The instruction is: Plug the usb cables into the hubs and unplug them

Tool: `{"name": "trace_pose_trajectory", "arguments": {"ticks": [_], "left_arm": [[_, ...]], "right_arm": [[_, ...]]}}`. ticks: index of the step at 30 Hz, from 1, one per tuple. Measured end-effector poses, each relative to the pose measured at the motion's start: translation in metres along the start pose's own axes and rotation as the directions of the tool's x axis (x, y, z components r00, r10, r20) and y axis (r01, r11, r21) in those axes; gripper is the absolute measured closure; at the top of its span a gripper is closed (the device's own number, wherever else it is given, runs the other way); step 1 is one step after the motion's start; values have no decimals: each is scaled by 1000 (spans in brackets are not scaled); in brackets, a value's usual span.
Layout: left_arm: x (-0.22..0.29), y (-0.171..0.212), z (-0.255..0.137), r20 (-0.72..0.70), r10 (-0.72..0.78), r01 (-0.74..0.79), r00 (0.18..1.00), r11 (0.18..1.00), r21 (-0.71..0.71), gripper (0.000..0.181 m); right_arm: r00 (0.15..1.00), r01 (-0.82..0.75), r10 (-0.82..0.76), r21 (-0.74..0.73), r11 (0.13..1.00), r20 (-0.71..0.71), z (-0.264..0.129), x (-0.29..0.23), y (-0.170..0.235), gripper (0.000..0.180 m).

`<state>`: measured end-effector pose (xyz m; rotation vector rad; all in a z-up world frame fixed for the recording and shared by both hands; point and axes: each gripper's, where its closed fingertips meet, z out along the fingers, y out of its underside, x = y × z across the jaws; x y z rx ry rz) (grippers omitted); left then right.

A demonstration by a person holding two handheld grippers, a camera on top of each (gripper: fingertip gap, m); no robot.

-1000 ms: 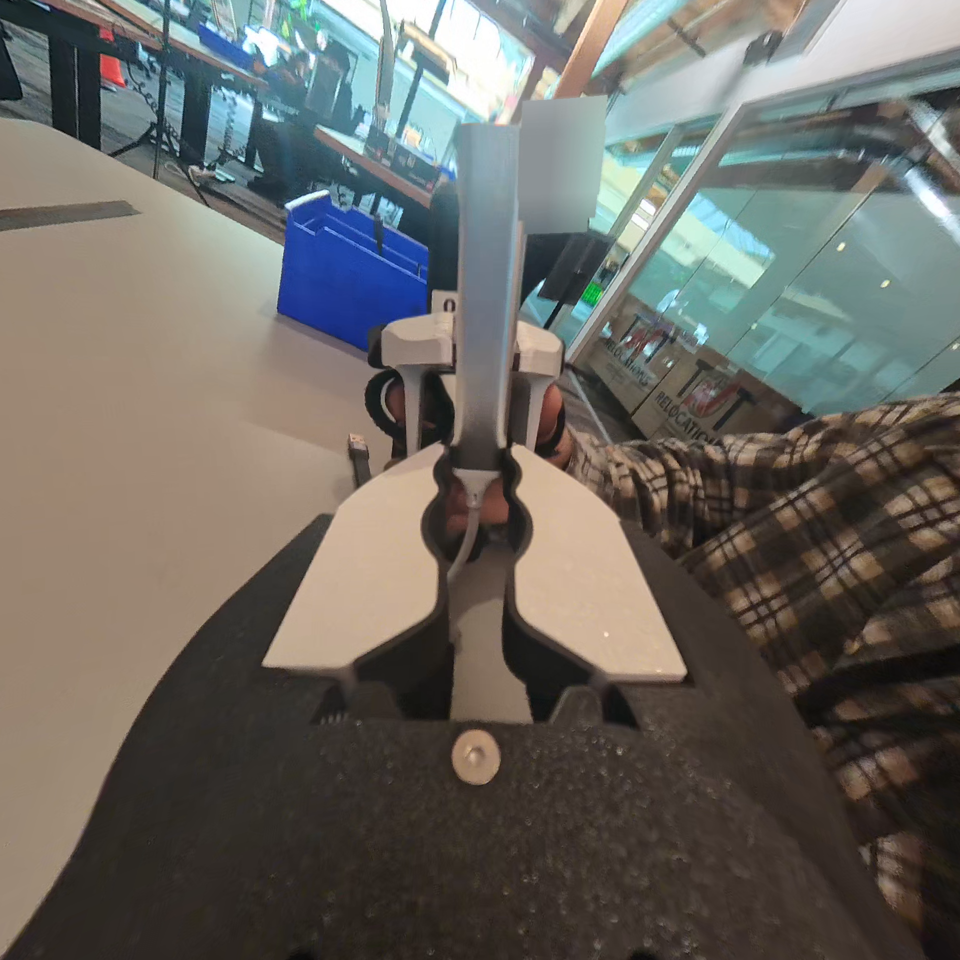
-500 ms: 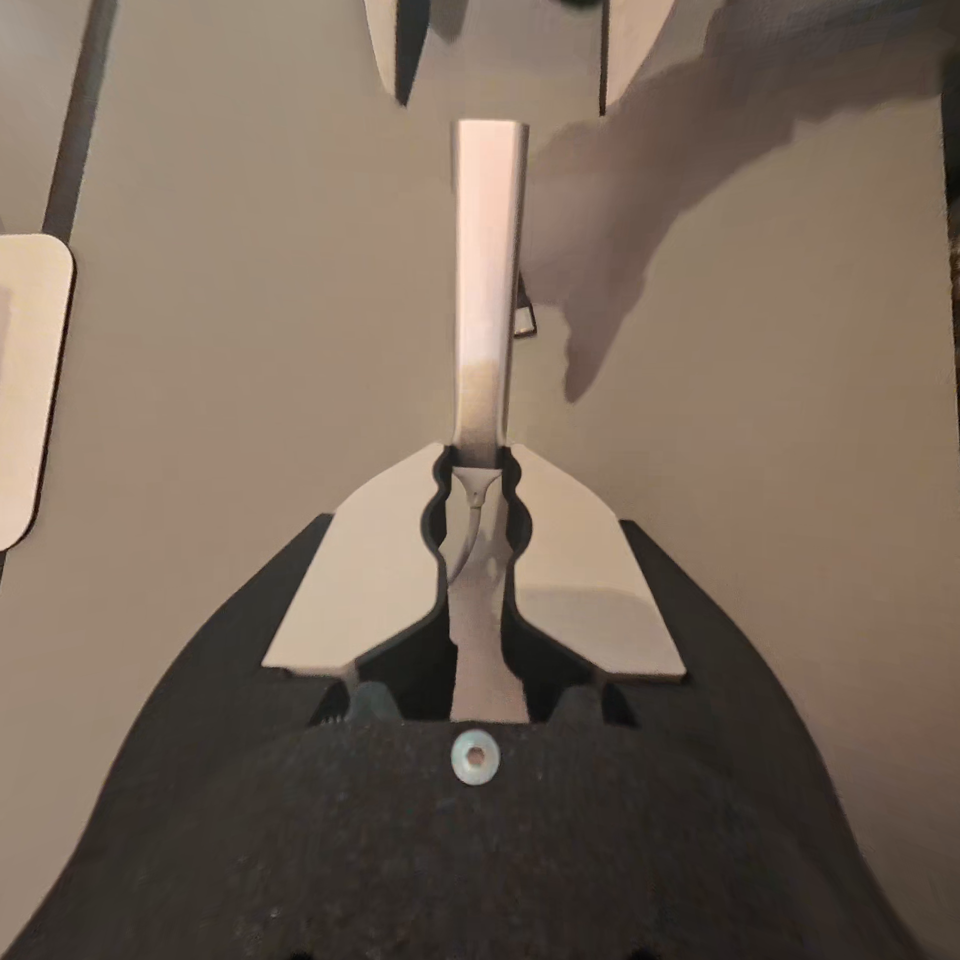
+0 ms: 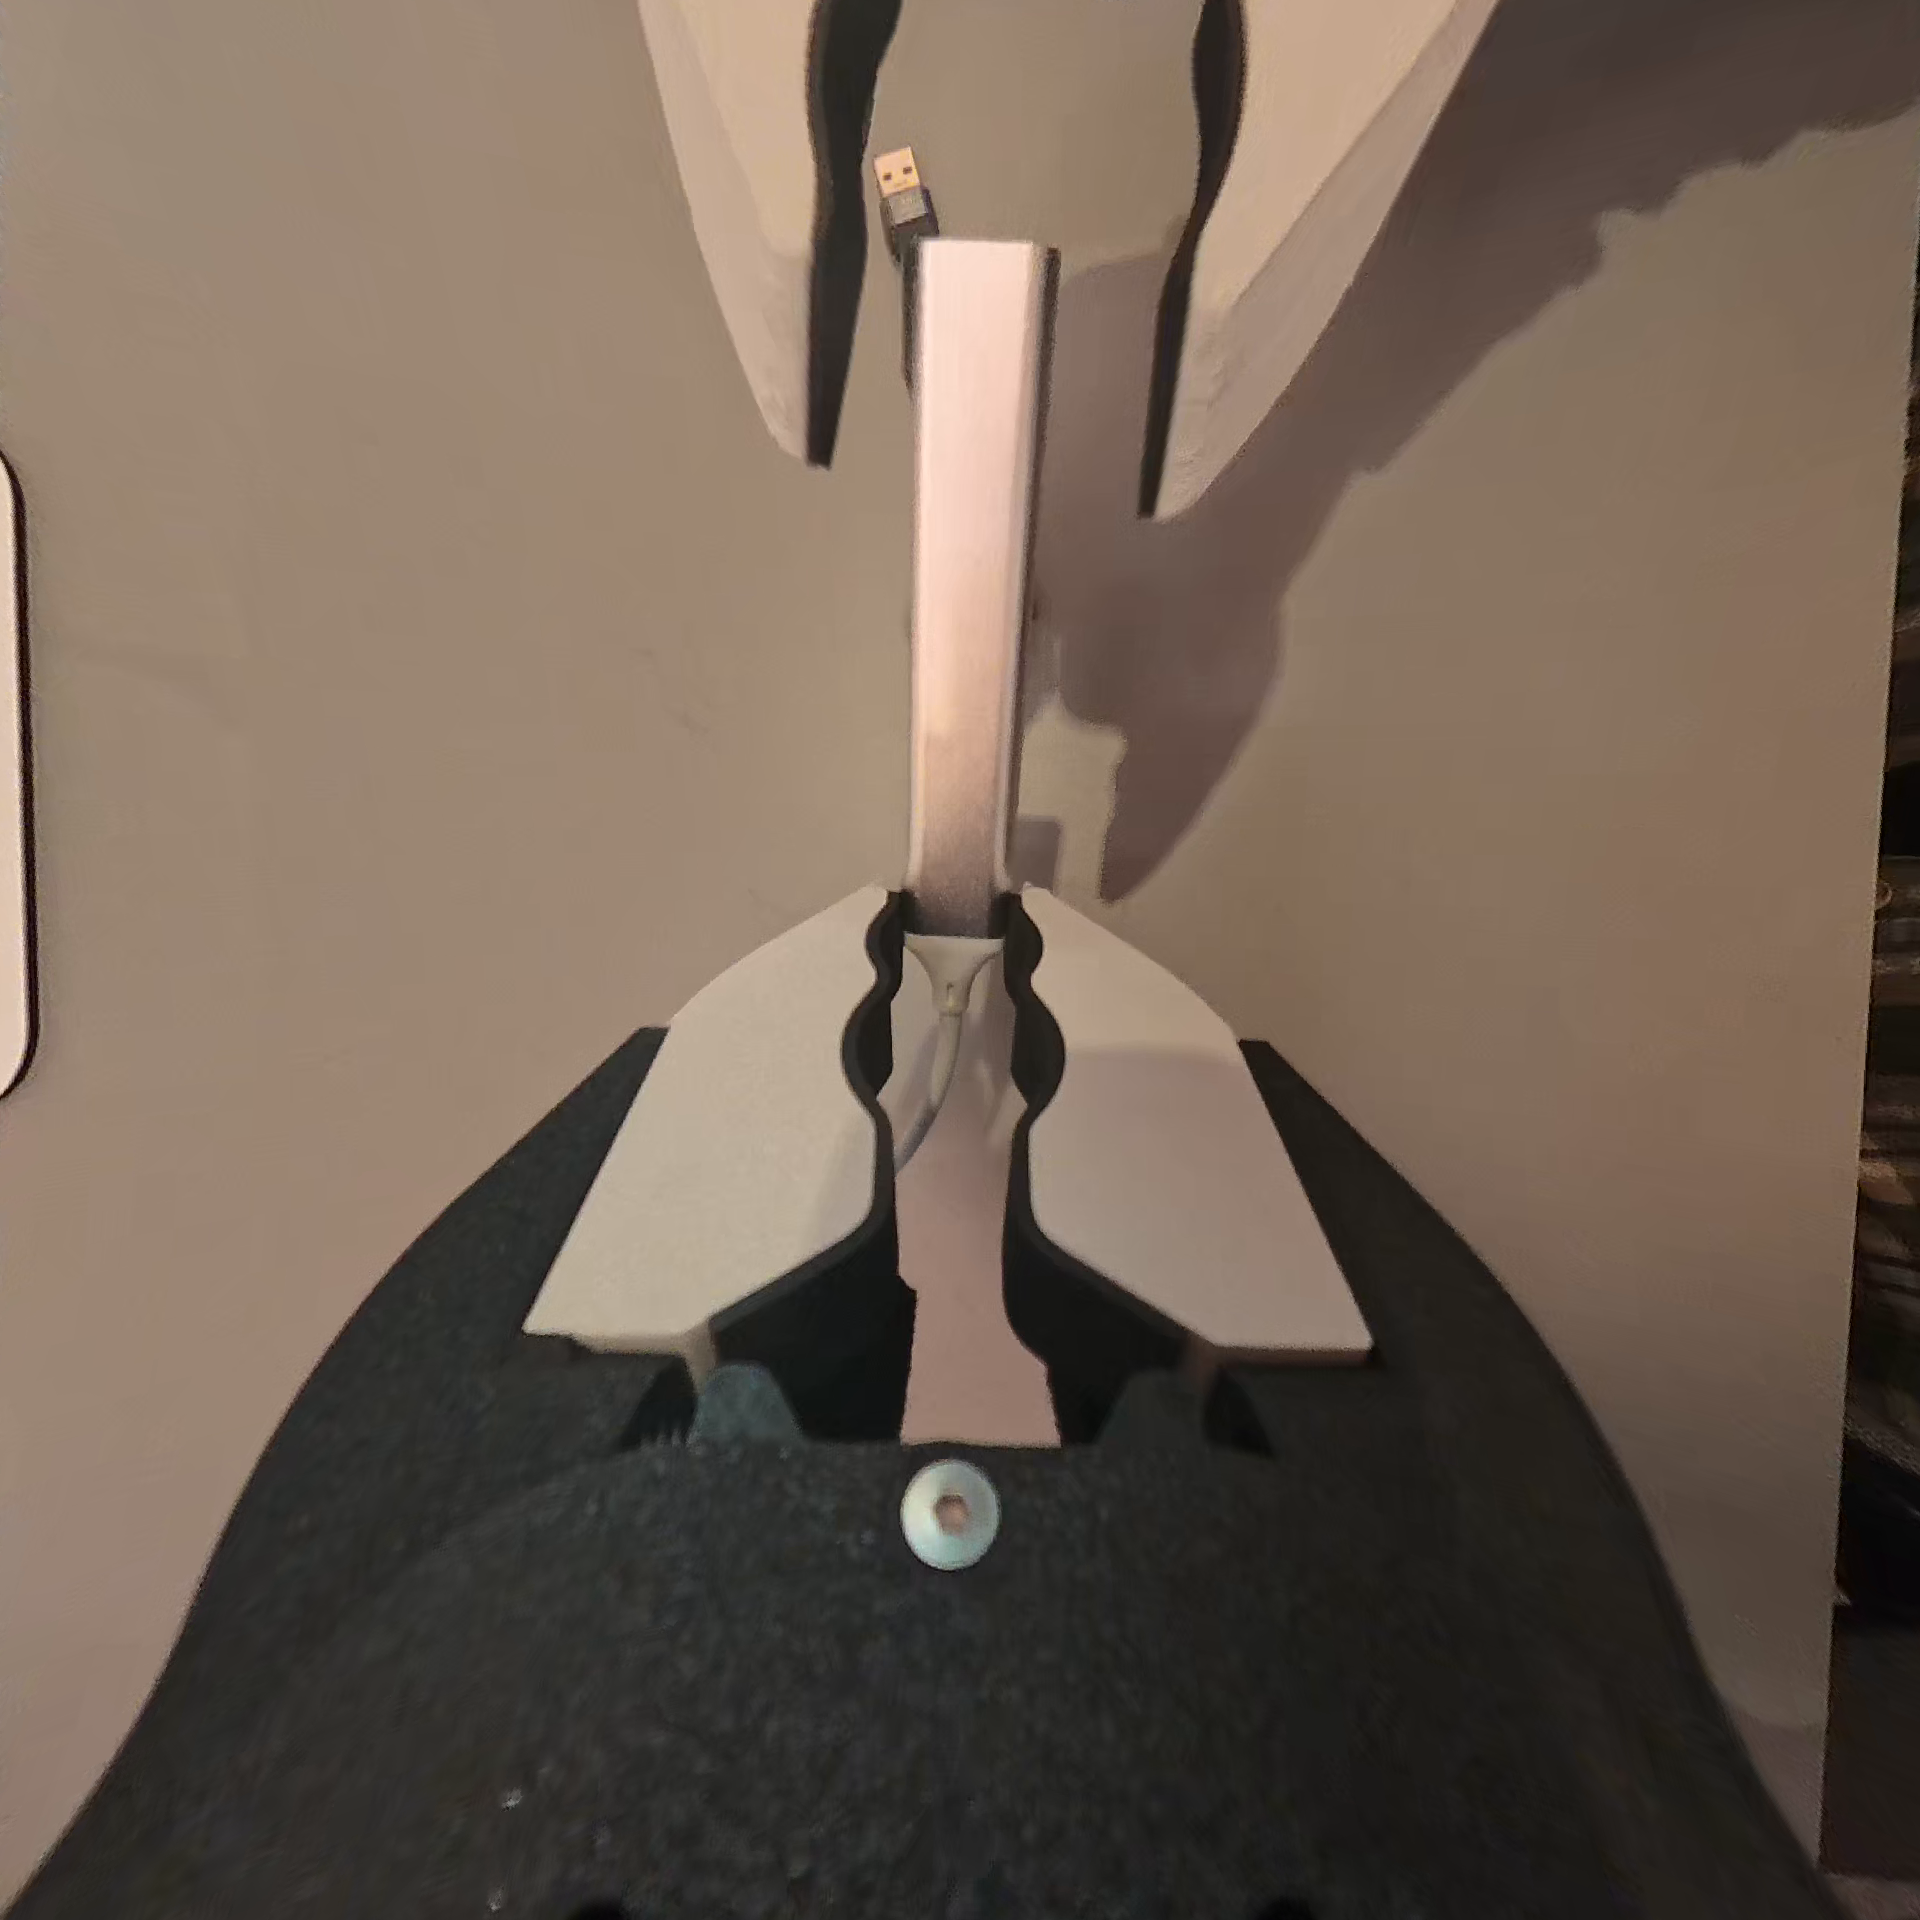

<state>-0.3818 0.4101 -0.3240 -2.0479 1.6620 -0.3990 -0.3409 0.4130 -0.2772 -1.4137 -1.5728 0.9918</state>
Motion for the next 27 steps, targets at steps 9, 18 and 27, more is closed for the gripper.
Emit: {"name": "trace_pose_trajectory", "arguments": {"ticks": [9, 18, 27], "left_arm": [[-3, -4, 0, 20, -15, 14, 1000, 997, 78, 162], [-9, 2, -1, -93, -141, 156, 986, 973, 169, 115], [14, -8, 30, -356, -161, 202, 921, 976, 83, 161]], "right_arm": [[997, 58, -55, 47, 997, -57, 3, -3, 4, 162], [788, 615, -615, -37, 788, 10, -2, 0, 23, 162], [758, 636, -644, 101, 765, 101, 6, -1, 23, 162]]}}
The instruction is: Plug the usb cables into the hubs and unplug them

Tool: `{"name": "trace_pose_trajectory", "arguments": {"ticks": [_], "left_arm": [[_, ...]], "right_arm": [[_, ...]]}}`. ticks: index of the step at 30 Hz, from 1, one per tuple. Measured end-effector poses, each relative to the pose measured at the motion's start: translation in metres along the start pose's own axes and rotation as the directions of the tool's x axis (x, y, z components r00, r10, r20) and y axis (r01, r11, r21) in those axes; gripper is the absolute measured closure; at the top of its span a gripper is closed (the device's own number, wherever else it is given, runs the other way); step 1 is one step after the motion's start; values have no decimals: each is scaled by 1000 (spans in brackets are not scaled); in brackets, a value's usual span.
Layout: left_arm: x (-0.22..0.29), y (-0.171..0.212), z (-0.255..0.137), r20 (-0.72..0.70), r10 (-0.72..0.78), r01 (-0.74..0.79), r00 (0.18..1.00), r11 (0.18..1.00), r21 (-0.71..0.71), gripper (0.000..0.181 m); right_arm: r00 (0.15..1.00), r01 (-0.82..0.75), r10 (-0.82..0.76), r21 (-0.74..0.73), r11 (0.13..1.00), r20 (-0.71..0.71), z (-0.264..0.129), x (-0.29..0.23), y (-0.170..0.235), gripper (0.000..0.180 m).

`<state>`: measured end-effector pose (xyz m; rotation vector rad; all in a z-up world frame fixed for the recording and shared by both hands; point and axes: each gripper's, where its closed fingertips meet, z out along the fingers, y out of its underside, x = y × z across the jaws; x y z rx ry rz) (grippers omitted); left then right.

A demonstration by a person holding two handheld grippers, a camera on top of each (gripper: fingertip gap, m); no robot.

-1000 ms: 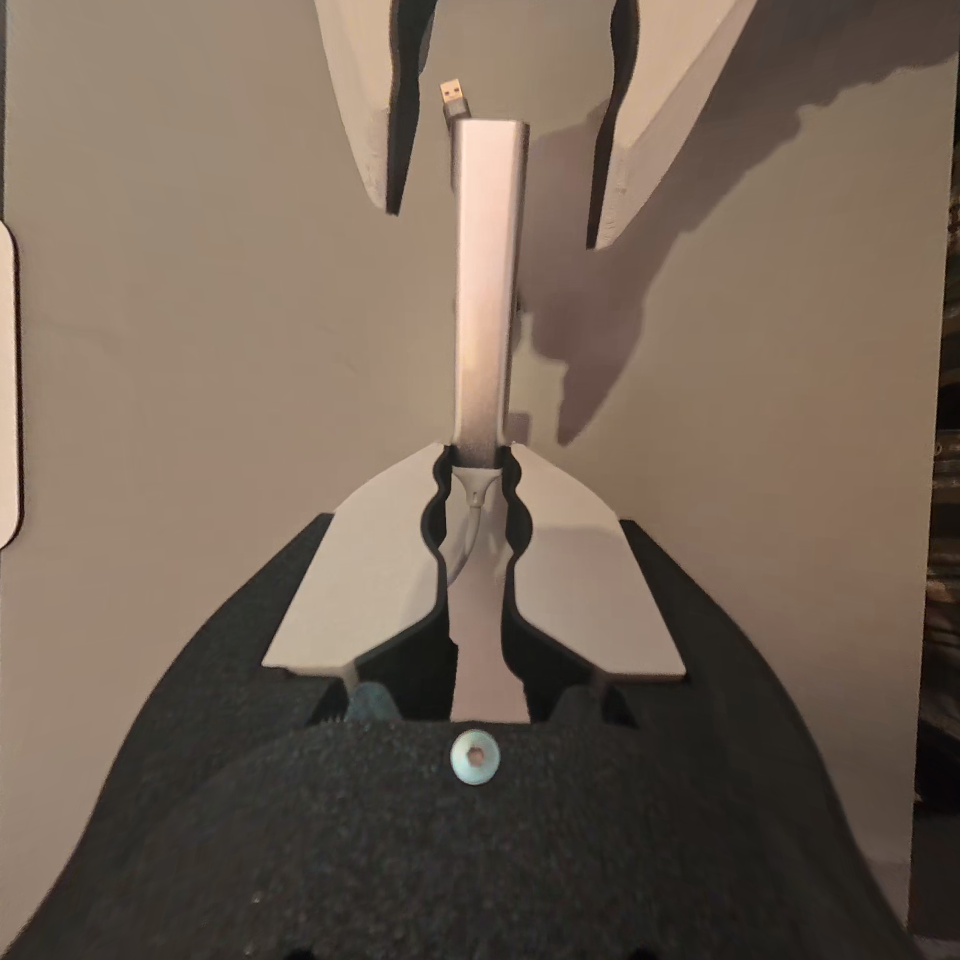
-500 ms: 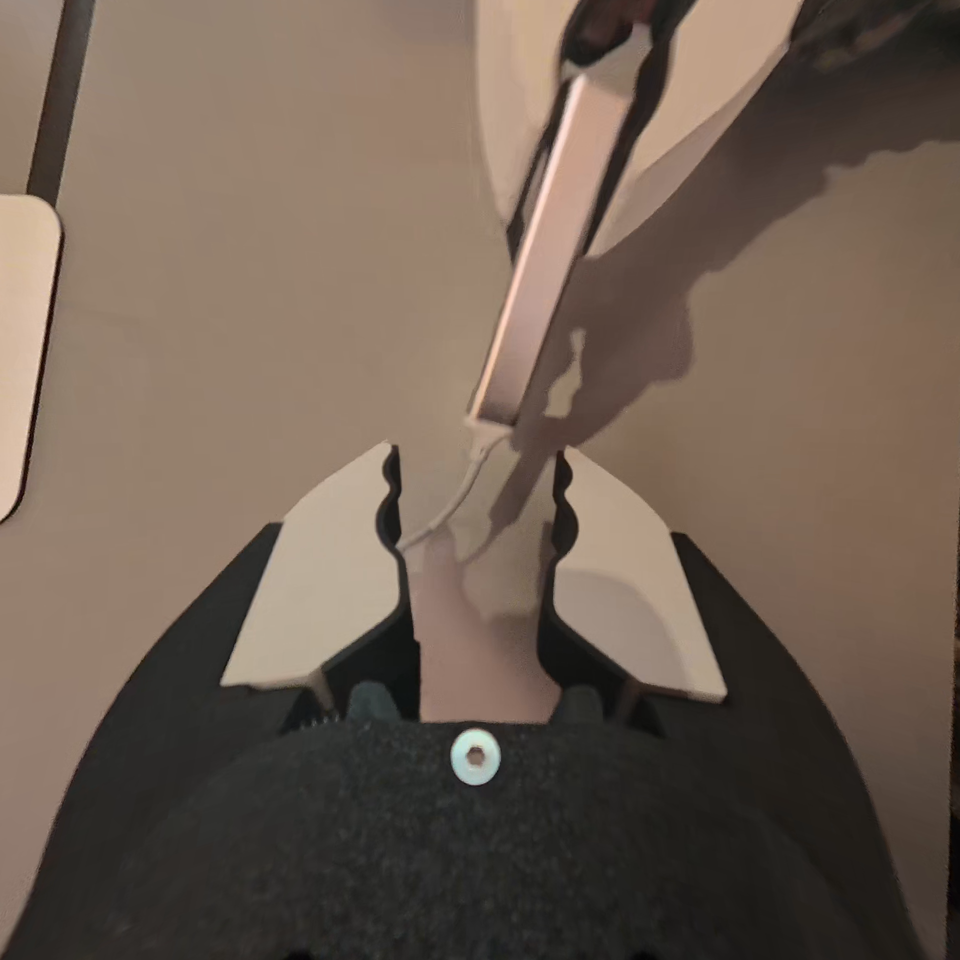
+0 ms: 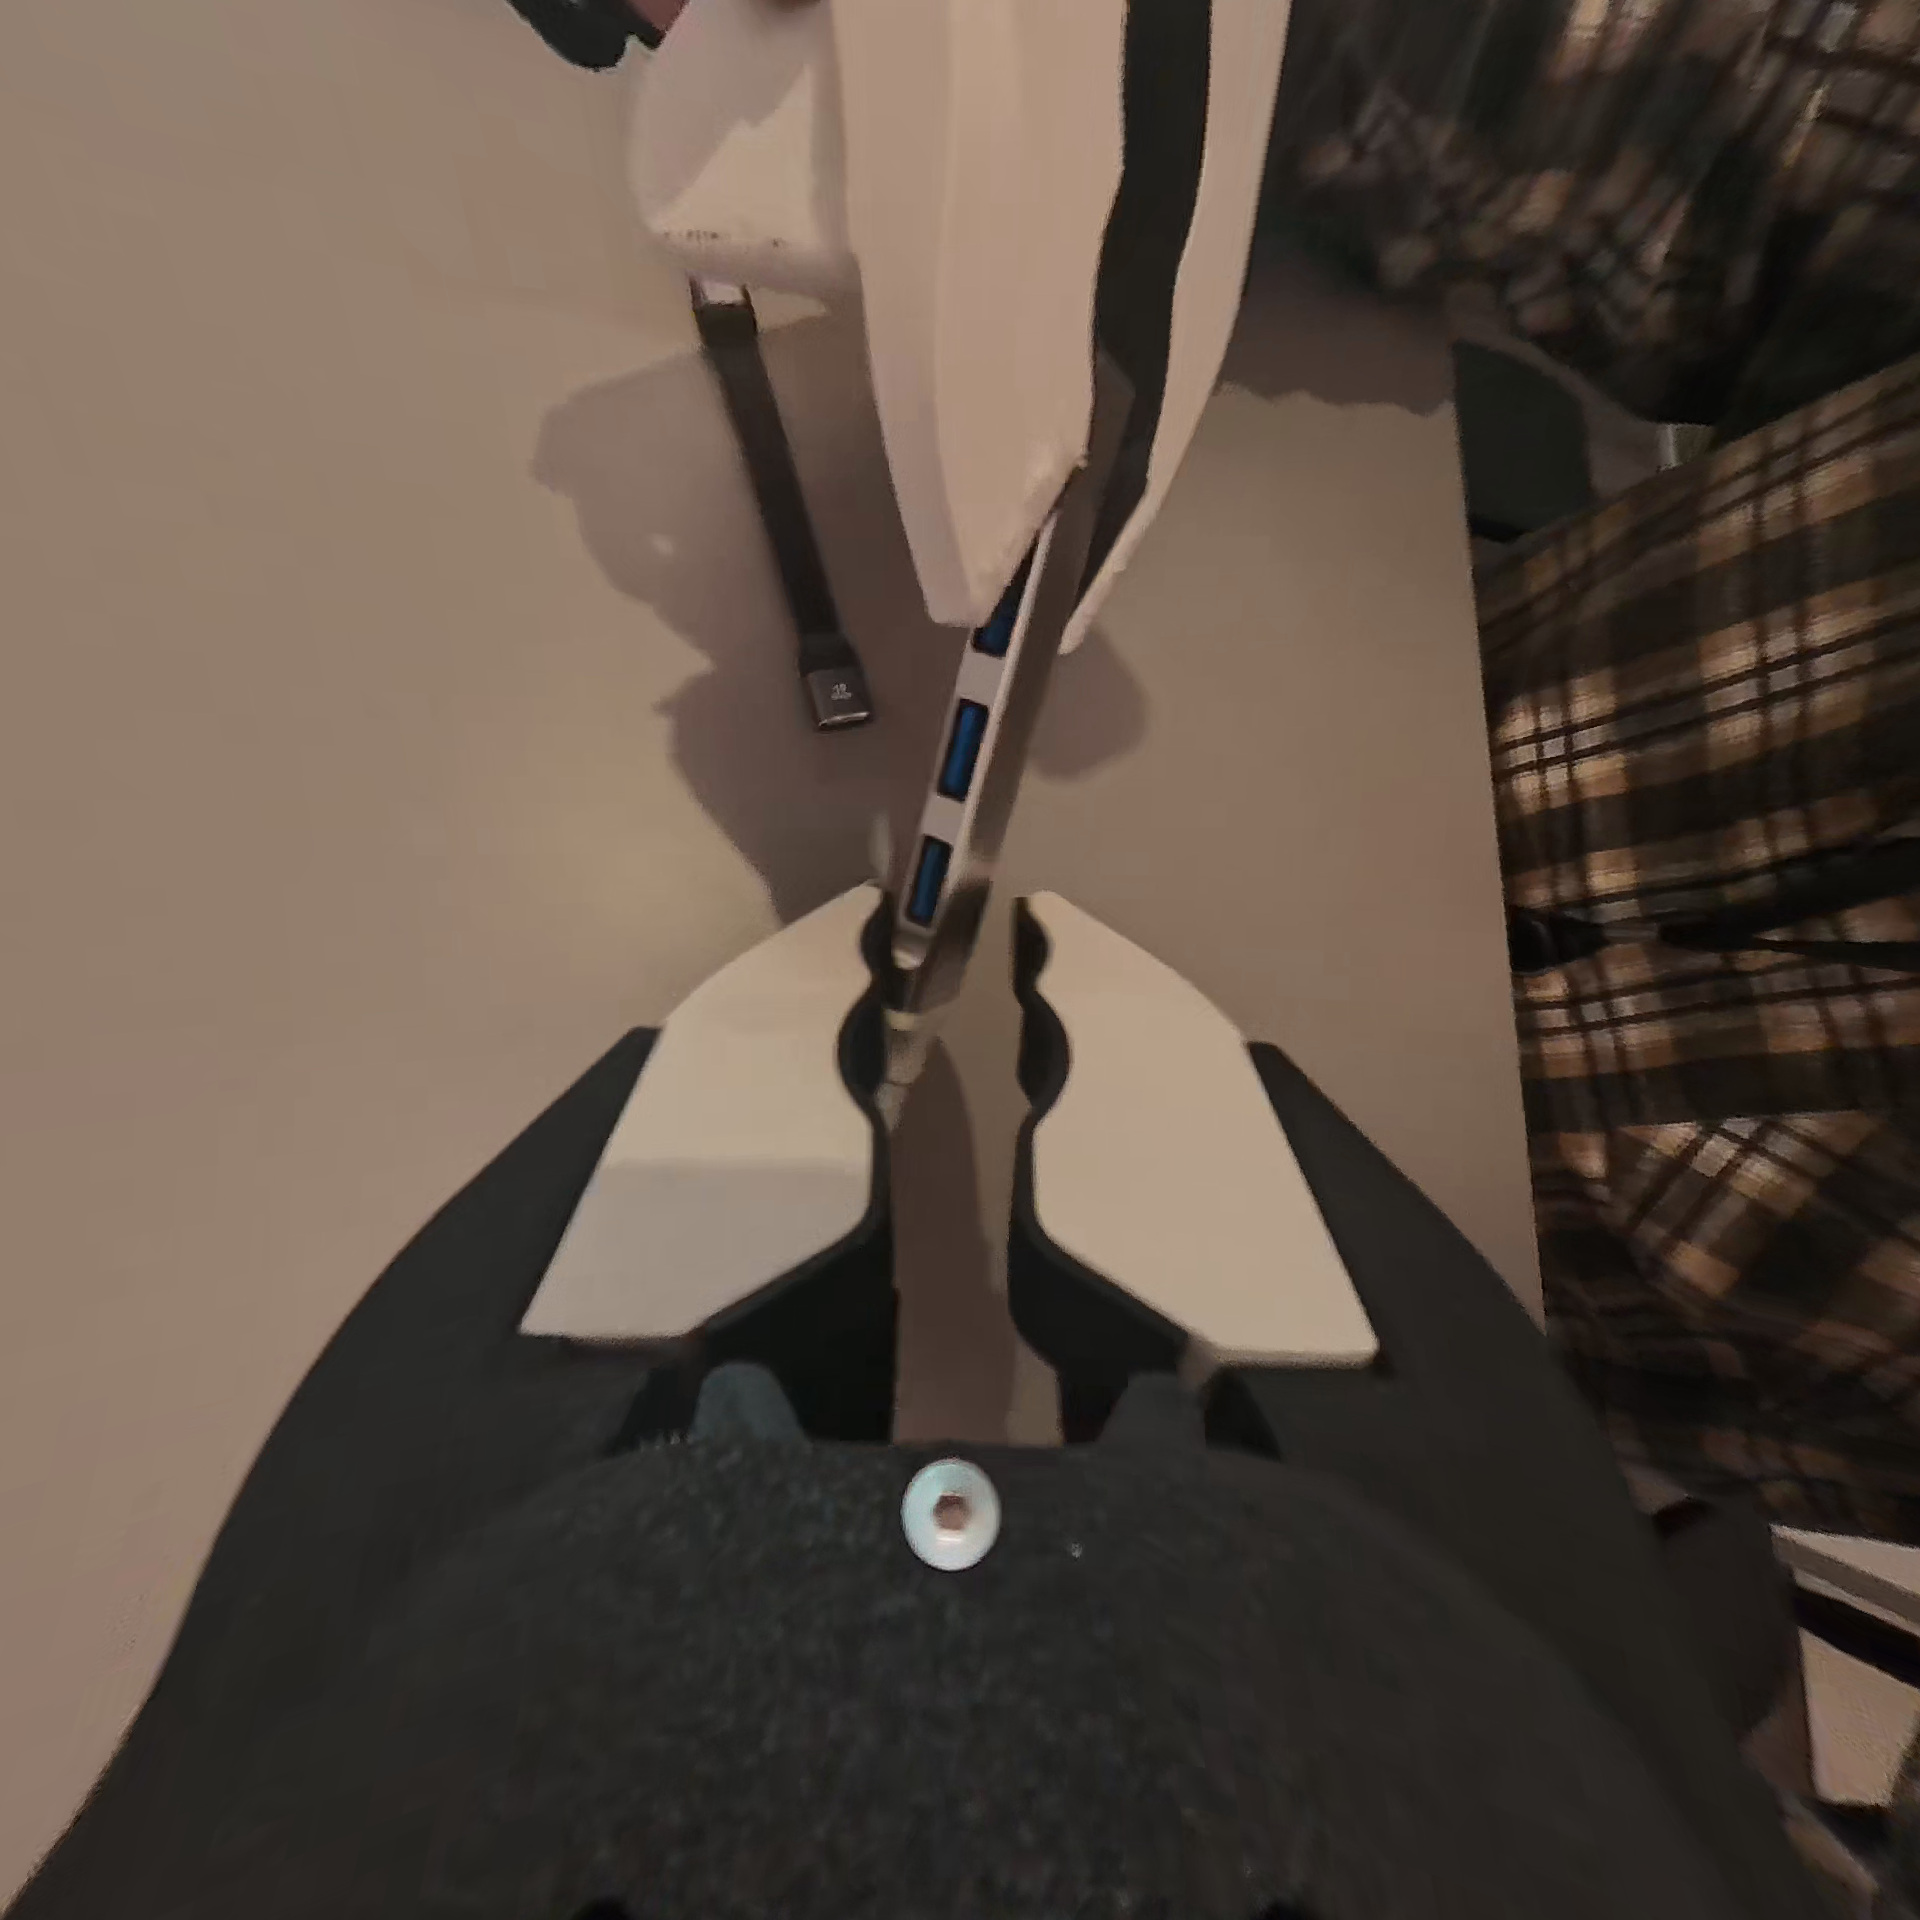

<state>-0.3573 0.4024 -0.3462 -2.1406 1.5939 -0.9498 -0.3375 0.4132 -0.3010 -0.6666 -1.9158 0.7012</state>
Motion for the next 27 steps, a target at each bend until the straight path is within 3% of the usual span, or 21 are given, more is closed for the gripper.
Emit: {"name": "trace_pose_trajectory", "arguments": {"ticks": [4, 8, 11, 14, 19, 23, 27], "left_arm": [[-5, -1, 1, 26, 4, -4, 1000, 1000, 6, 173], [-24, -4, -8, 194, 11, -15, 981, 1000, 18, 174], [-37, -5, -20, 352, 45, -59, 935, 998, 31, 174], [-41, -8, -29, 466, 101, -119, 879, 993, 9, 174], [-35, -5, -25, 490, 129, -127, 862, 991, -38, 174], [-30, -4, -23, 473, 121, -118, 873, 992, -35, 174], [-20, -4, -23, 429, 95, -99, 898, 995, -13, 174]], "right_arm": [[999, -53, 53, -58, 997, -7, -2, -1, 16, 162], [953, -295, 289, -51, 954, -91, -12, 11, 25, 153], [832, -549, 544, -17, 836, -112, -20, 15, 33, 138], [717, -695, 695, 33, 719, -46, -18, 11, 29, 140], [676, -734, 737, 77, 674, 1, -10, 18, 15, 148], [713, -700, 702, 60, 712, -4, -4, 22, 13, 171], [808, -589, 587, 81, 804, 45, -3, 19, 3, 173]]}}
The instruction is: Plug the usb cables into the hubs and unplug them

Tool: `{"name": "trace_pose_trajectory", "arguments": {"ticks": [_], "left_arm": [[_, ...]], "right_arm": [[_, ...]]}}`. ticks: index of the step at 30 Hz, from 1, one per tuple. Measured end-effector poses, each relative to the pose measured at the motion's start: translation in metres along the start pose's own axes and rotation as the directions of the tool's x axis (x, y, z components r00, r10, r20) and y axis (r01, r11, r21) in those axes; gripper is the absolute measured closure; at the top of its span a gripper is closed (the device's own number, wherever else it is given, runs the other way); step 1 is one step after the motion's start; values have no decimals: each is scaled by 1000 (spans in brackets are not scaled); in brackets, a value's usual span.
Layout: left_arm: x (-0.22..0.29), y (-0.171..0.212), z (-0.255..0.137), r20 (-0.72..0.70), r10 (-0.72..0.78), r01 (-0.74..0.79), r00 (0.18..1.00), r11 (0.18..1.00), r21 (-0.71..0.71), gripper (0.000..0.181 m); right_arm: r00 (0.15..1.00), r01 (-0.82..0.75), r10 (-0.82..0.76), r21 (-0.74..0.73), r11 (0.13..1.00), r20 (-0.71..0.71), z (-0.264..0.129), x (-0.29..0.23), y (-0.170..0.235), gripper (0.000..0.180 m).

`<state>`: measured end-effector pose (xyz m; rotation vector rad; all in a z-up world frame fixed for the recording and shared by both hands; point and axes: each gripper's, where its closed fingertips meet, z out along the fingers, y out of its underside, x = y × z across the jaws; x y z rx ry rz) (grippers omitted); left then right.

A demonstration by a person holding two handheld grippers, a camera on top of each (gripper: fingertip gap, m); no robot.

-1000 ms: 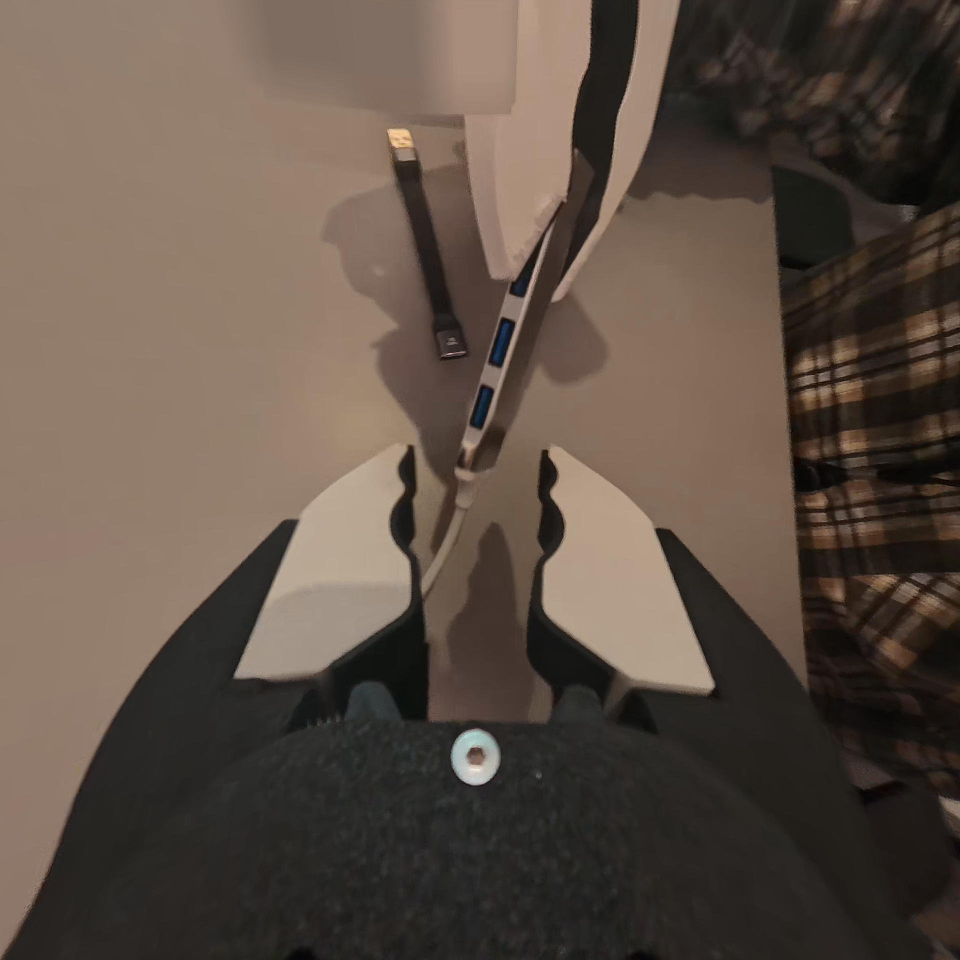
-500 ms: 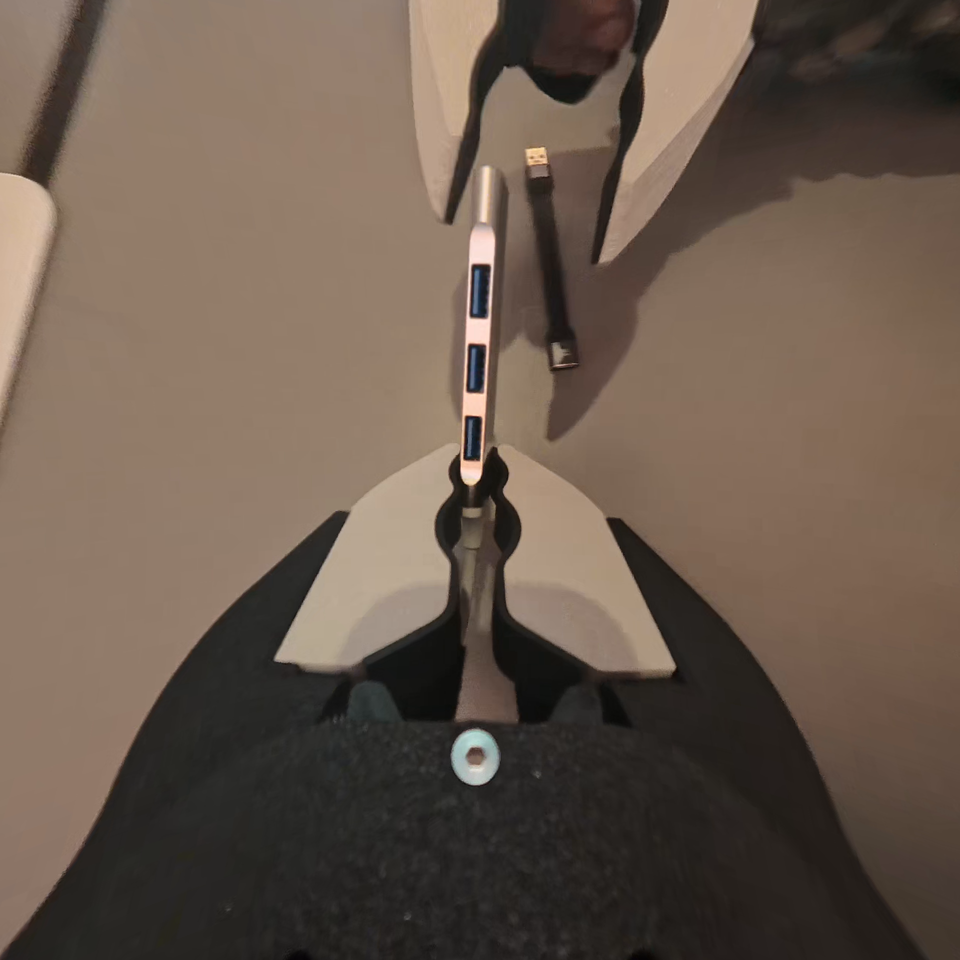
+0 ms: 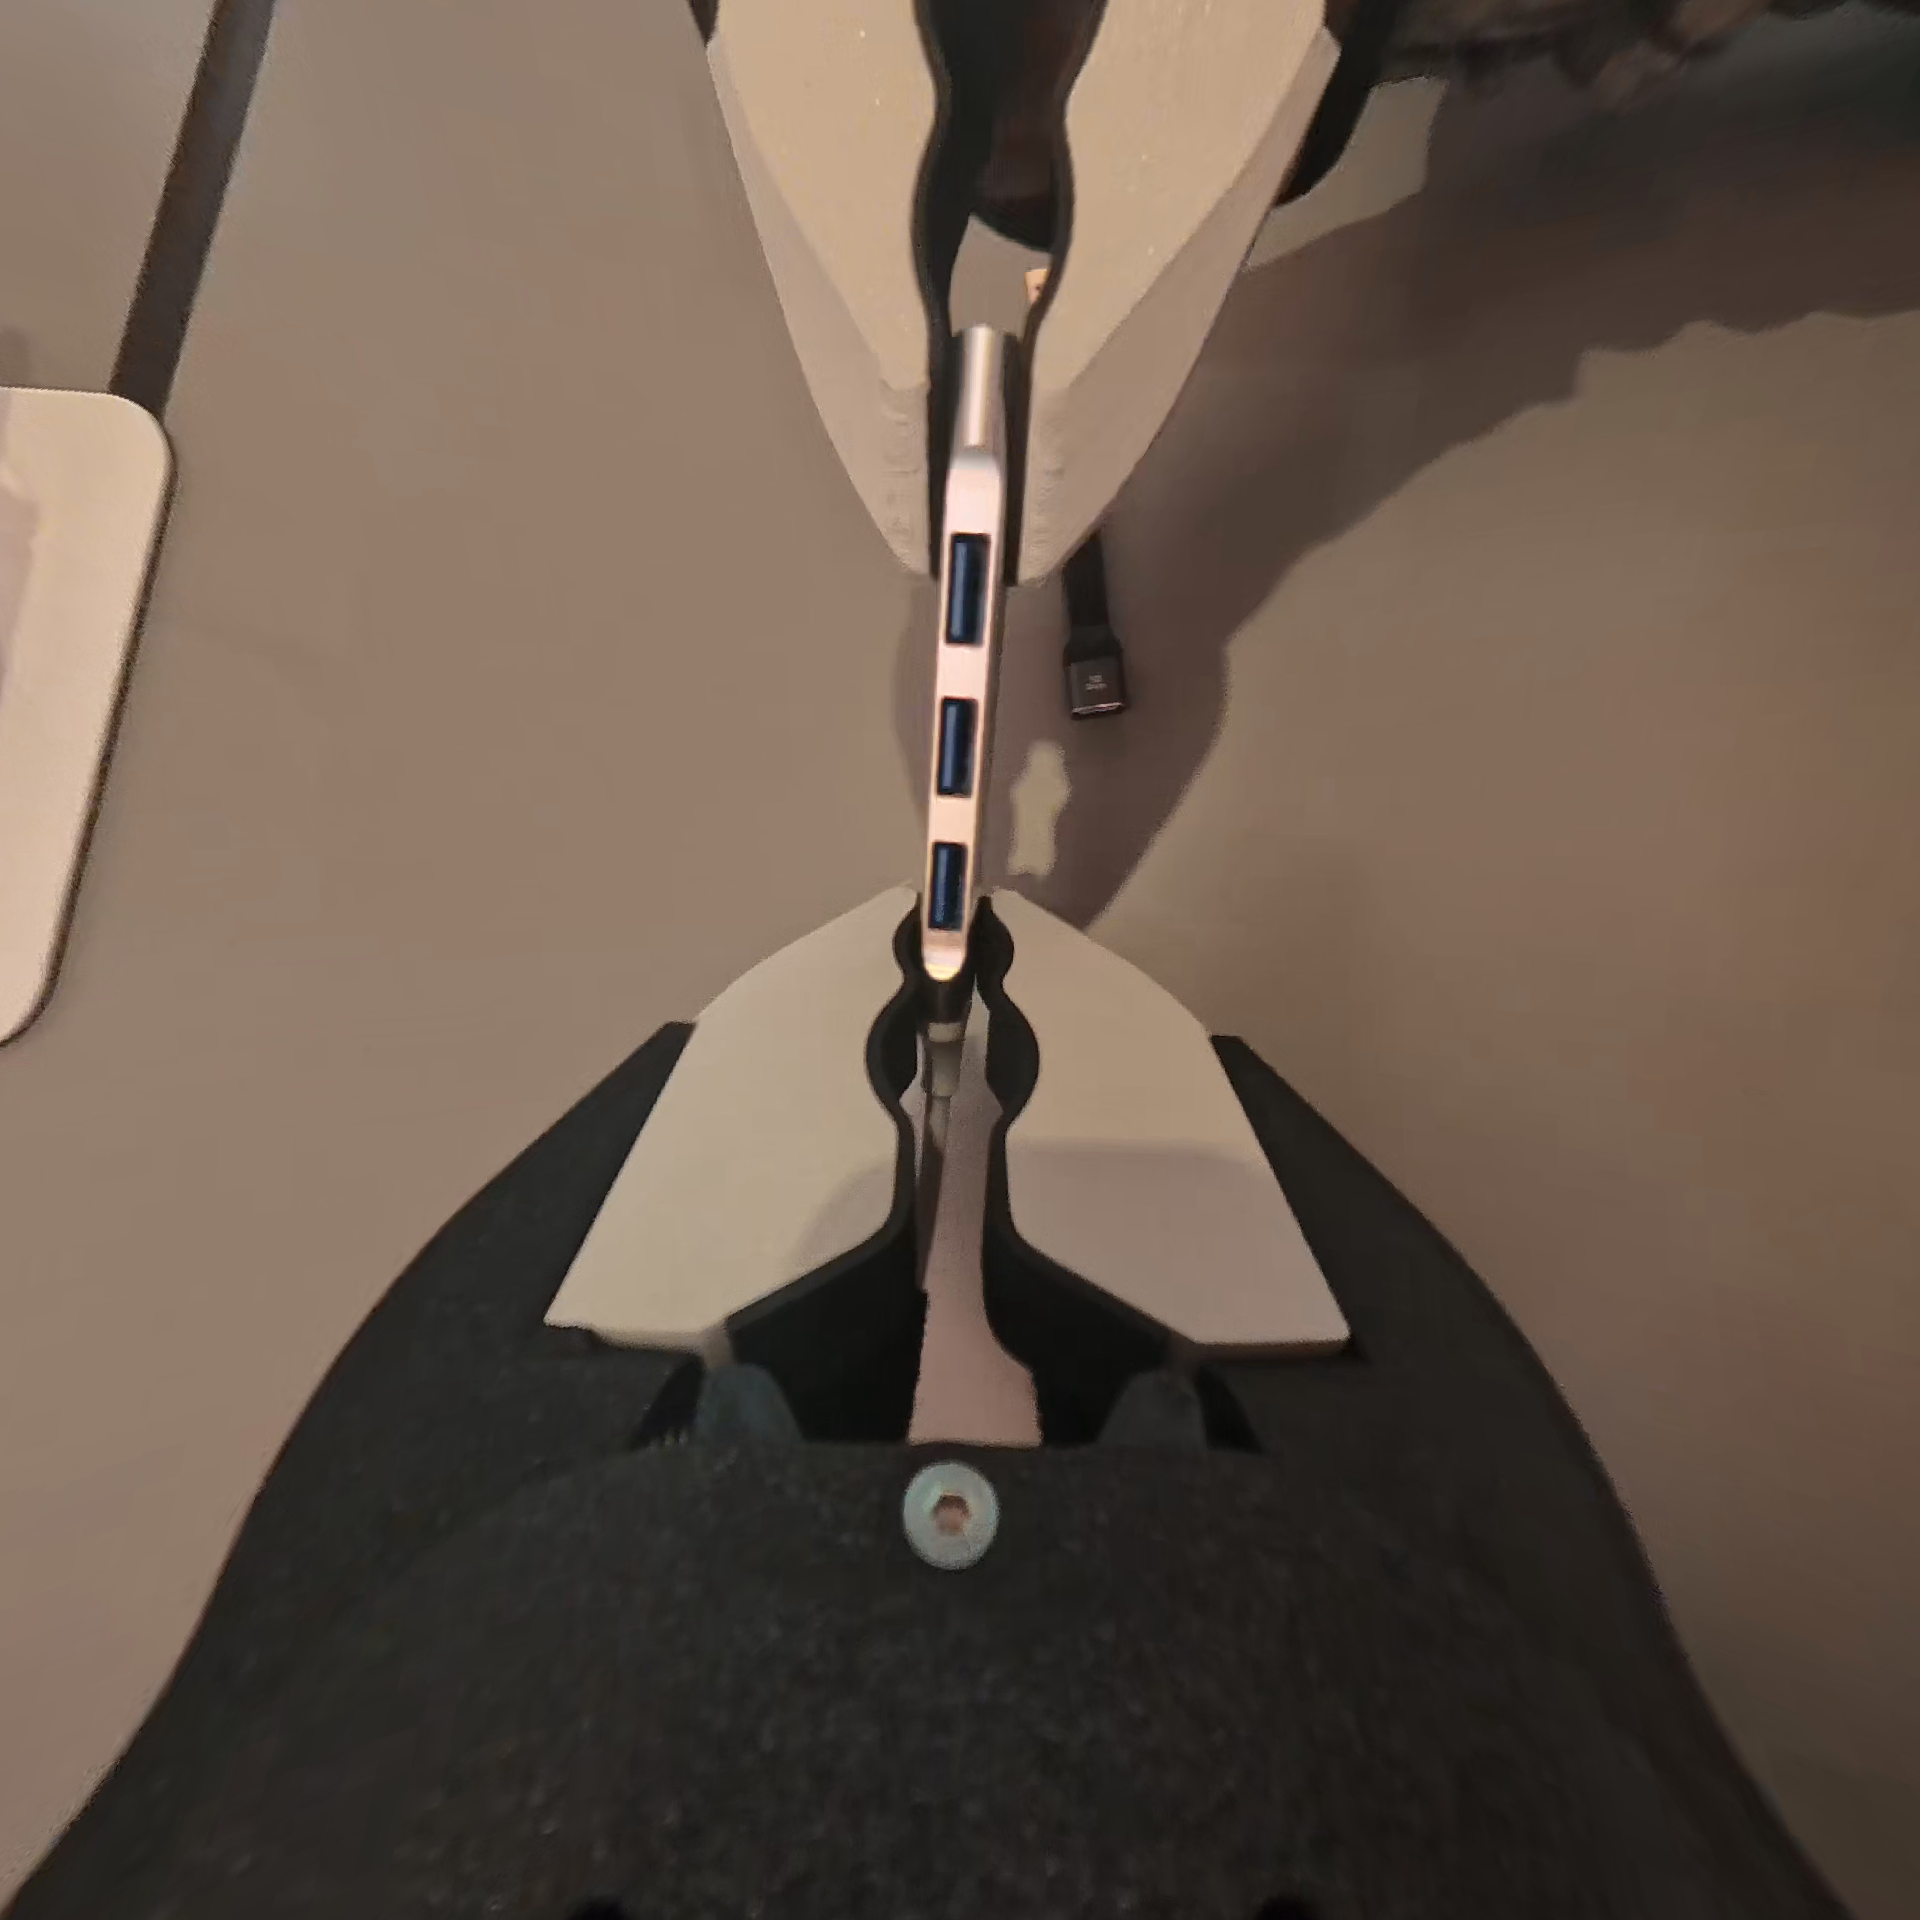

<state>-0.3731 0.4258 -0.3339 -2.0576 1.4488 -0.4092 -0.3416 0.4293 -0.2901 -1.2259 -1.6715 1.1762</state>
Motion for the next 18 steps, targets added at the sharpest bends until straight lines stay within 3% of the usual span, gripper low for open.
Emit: {"name": "trace_pose_trajectory", "arguments": {"ticks": [2, 5, 6, 9, 15, 18], "left_arm": [[6, -3, -7, -60, -40, 41, 997, 999, 29, 168], [10, -5, -22, -159, -111, 122, 981, 991, 58, 135], [12, -6, -27, -206, -139, 155, 969, 986, 63, 133], [21, -5, -34, -394, -248, 284, 885, 958, 37, 122], [43, 2, -23, -615, -358, 411, 703, 910, -59, 121], [57, 6, -21, -712, -366, 417, 599, 902, -112, 139]], "right_arm": [[991, 126, -126, 5, 992, 34, 0, -4, 1, 173], [960, 246, -247, 27, 969, 134, -1, -11, 3, 173], [942, 289, -290, 35, 957, 171, -2, -15, 4, 173], [889, 387, -387, 51, 921, 245, 1, -16, 7, 173], [803, 480, -492, 125, 869, 336, 12, -20, 4, 173], [779, 493, -520, 172, 853, 351, 18, -24, -2, 173]]}}
